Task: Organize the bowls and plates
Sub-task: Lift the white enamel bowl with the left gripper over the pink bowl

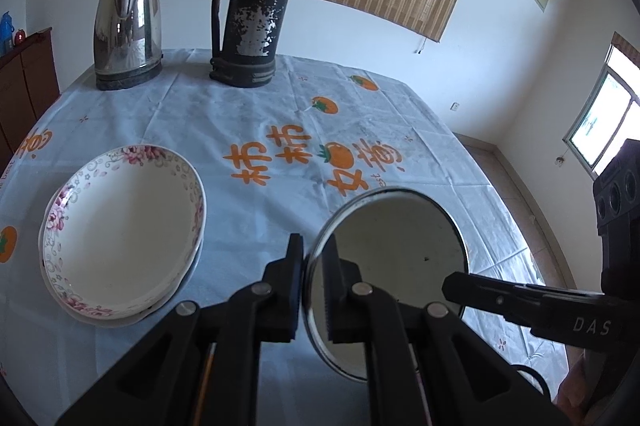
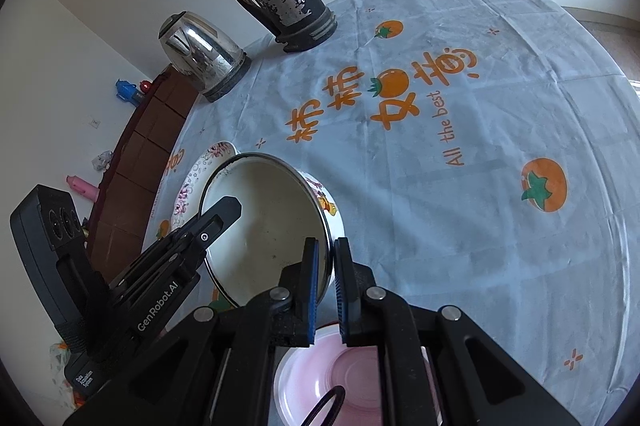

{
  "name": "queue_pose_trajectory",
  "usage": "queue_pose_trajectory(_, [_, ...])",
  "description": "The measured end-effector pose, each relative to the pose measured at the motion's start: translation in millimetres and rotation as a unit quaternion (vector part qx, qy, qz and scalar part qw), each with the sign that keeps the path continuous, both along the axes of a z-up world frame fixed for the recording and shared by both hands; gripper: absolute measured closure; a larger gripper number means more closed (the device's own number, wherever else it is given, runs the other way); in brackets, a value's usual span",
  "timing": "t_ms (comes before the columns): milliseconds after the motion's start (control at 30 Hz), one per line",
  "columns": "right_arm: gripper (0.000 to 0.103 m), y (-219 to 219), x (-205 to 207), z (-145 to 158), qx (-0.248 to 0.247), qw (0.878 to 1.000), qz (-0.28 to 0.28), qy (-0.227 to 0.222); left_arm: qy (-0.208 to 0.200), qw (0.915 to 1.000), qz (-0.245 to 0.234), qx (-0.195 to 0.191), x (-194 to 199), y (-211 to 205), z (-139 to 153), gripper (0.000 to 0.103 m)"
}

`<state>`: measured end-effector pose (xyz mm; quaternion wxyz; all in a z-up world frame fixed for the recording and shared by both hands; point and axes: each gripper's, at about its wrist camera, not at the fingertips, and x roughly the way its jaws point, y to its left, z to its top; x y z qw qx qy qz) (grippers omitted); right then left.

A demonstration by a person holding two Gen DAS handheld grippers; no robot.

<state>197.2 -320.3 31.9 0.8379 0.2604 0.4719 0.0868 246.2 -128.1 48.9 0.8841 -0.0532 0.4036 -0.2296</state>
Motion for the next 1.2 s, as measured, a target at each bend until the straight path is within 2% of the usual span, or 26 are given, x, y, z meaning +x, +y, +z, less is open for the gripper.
queue_pose_trajectory(200, [0.094, -6, -22, 10, -0.001, 1.0, -0.011, -0.006, -0.008, 0.9997, -0.024, -0.001, -16, -10, 10, 0.097])
queue_pose_trajectory(467, [0.094, -19, -53, 15, 0.006, 1.0, -0.028, -0.013, -0.037, 0.9979, -0.051, 0.016, -39, -25, 22, 0.097])
queue_pose_trajectory(800, [0.094, -26, -76, 17, 0.02, 0.999, -0.026, -0.015, -0.031, 0.9979, -0.057, 0.001, -57, -25, 23, 0.097])
queue_pose_trajectory(1200, [0.094, -32, -115, 20, 0.033, 0.999, -0.028, -0.021, -0.048, 0.996, -0.068, 0.03, -97, -36, 32, 0.097])
